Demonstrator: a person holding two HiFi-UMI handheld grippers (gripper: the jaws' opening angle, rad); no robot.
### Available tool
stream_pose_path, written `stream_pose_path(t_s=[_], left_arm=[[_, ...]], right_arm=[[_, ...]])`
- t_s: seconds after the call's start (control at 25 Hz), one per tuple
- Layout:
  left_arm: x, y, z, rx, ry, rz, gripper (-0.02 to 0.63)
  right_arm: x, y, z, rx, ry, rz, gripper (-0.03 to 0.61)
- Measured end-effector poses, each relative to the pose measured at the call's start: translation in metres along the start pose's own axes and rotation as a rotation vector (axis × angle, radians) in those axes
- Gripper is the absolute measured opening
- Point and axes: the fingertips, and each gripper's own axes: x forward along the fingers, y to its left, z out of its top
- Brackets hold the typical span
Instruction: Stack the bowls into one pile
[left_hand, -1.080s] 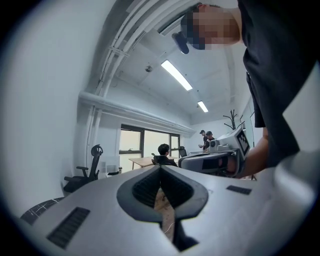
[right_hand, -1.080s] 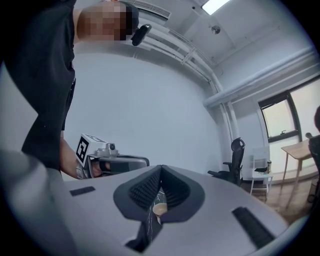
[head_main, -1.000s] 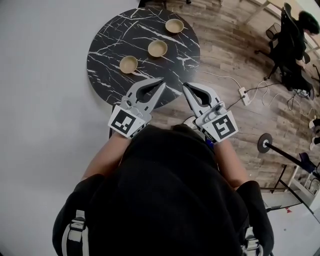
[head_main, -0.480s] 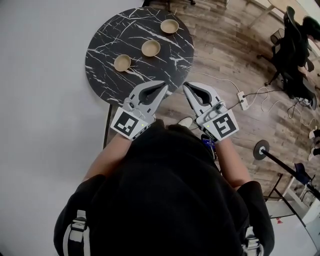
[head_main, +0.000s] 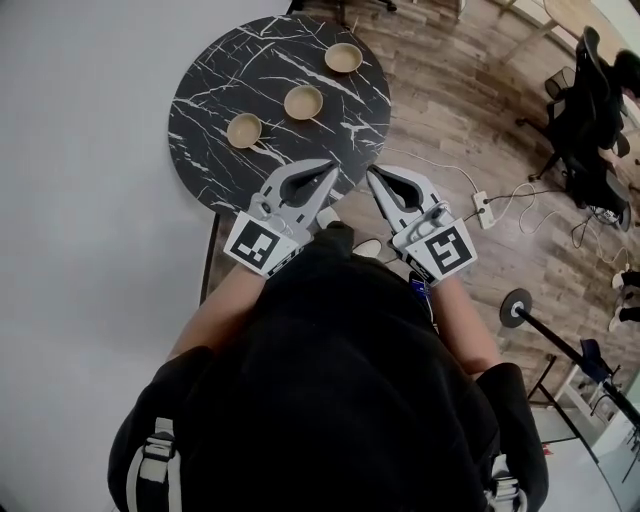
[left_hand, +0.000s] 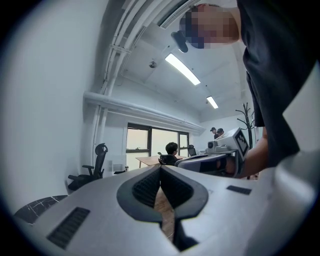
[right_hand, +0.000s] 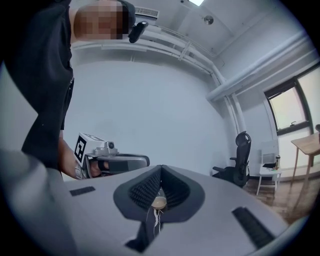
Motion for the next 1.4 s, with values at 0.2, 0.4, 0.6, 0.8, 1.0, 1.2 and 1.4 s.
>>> stream_pose_path(t_s=[0.2,0.4,0.6,0.8,1.0,1.2,1.4], left_arm=[[0.005,0.032,-0.001,-0.004,-0.012,0.029,0.005],[0.002,0.078,-0.001,-0.033,-0.01,0.09,0.005],[-0.008,0.121,-0.007,-0.047,0.003,0.13,0.005],[-0.02,0.155,-0.017,-0.07,-0.038,0.152,0.005],[-0.027,0.183,-0.024,-0.089,-0.024,0.213,0.005],[-0.028,0.209,-0.027,-0.101,-0.055,0.313,0.005],[-0.036,0.224,-0.038,-0.123,-0.034,0.442,0.005]], right_arm=[[0.033,-0.014,0.008,-0.013,0.019,0.032,-0.006],[0.078,-0.023,0.003,-0.041,0.085,0.081,-0.006],[0.123,-0.029,-0.004,-0.048,0.132,0.121,-0.006],[0.161,-0.031,-0.016,-0.054,0.193,0.153,-0.006],[0.19,-0.039,-0.031,-0.058,0.253,0.2,-0.006],[0.219,-0.054,-0.055,-0.07,0.313,0.288,-0.006],[0.245,-0.065,-0.074,-0.084,0.388,0.409,-0.006]])
